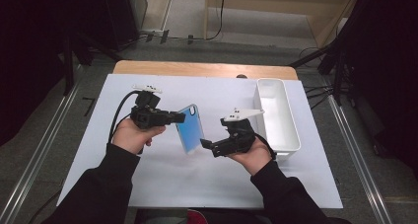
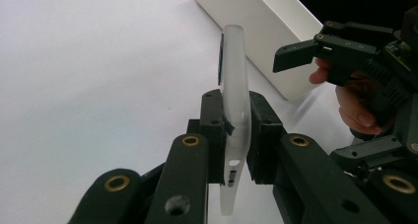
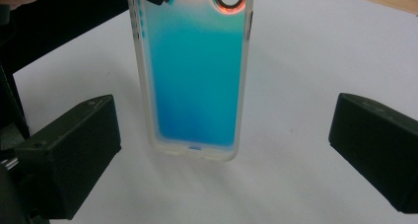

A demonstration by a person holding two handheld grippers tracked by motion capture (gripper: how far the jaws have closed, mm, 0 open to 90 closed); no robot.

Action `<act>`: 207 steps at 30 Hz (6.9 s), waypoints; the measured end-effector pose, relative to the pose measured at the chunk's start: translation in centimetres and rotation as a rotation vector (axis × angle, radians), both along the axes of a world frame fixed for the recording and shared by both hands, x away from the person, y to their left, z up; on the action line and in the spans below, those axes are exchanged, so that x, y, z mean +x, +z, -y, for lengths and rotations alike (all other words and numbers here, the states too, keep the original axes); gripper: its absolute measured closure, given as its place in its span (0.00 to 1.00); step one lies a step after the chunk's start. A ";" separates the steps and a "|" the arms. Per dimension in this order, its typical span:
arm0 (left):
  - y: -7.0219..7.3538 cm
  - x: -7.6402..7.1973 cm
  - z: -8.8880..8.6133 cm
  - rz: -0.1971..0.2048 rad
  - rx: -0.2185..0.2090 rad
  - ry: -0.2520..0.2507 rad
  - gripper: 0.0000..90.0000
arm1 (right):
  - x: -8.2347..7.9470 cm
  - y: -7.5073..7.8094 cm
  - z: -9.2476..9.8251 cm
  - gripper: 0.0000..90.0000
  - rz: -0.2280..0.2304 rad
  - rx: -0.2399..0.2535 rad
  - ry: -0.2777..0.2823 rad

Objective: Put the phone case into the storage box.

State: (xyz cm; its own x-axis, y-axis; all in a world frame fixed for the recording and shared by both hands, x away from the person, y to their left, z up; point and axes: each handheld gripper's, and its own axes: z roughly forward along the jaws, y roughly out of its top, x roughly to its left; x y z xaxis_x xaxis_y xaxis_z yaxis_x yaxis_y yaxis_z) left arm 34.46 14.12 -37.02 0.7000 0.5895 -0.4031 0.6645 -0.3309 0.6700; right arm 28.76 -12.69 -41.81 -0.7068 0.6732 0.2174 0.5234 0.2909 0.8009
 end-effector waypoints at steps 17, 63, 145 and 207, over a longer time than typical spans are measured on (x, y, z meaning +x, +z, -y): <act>-0.3 -0.2 0.7 -0.006 0.000 -0.016 0.88 | 0.2 1.9 -1.0 0.00 0.018 -0.010 -0.027; -0.7 -0.9 2.1 -0.049 -0.039 -0.003 0.88 | 1.9 -0.3 -4.9 0.09 0.011 -0.026 -0.070; -4.6 -4.1 -1.1 0.194 0.082 -0.354 0.31 | 2.1 1.7 -0.4 0.17 -0.011 0.002 0.212; -8.7 -6.7 -5.1 0.184 0.142 -0.205 0.31 | 1.9 5.2 3.7 0.17 0.032 -0.023 0.006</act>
State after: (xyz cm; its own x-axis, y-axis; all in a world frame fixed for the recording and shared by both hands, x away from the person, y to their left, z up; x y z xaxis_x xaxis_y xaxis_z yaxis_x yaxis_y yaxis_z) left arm 27.81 19.19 -45.76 0.8638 0.4699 -0.1819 0.4459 -0.5446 0.7103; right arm 30.66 -16.39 -36.64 -0.7172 0.6735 0.1791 0.4958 0.3126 0.8102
